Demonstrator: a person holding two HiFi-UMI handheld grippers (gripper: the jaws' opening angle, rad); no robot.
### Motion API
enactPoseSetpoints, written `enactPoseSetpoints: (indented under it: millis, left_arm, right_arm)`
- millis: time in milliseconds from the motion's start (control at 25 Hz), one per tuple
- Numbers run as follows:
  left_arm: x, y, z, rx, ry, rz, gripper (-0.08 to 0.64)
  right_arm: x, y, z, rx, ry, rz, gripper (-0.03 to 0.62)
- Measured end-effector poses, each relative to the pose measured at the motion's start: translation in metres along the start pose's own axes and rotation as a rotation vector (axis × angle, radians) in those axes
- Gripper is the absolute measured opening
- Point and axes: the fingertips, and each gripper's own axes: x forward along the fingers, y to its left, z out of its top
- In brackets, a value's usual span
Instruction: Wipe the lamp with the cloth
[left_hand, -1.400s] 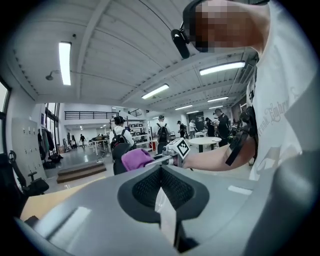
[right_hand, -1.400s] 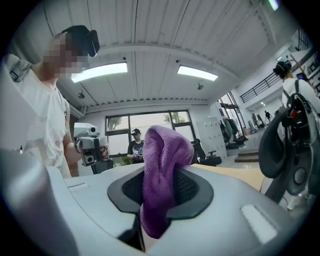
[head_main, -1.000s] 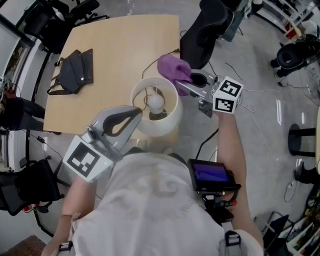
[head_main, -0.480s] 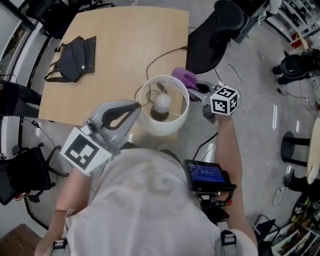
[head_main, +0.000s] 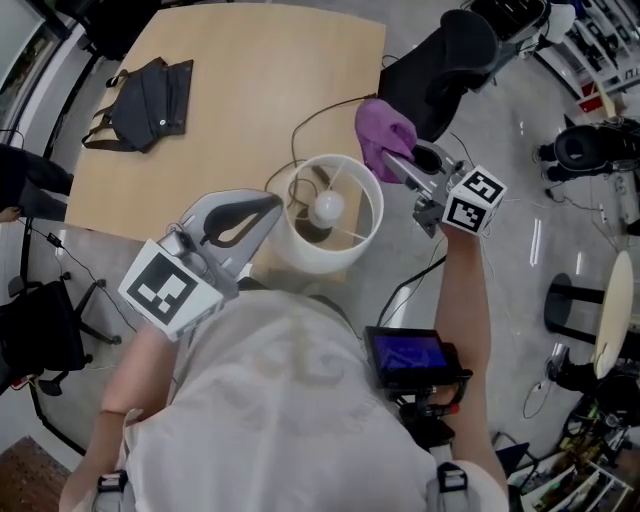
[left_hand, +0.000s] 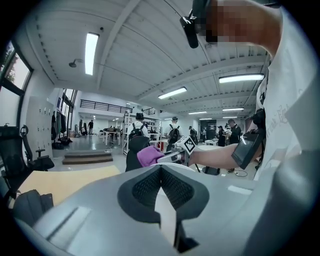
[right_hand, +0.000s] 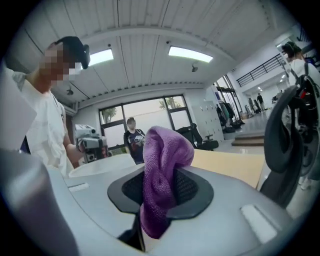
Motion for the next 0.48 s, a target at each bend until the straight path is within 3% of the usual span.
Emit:
enactPoseSetpoints:
  millis: [200,320,480]
  left_arm:
    - [0.0,0.008,-0.001,0.014,-0.031,0.008,0.002]
    - [-0.001,0.013,0.001,0.01,-0.038,0.015,0.002]
    - [-0.003,0.019,0.0,0.001,-0.039,0.026,0.002]
  right_arm:
    - [0.007,0.037,0.045,-0.041,-0.084,0.183,0.109]
    - [0.018,0.048,0.041,-0.064,-0.036,0.268,0.109]
    - [0.031,0.042,0.022,-0.054,0.034,0.311,0.104]
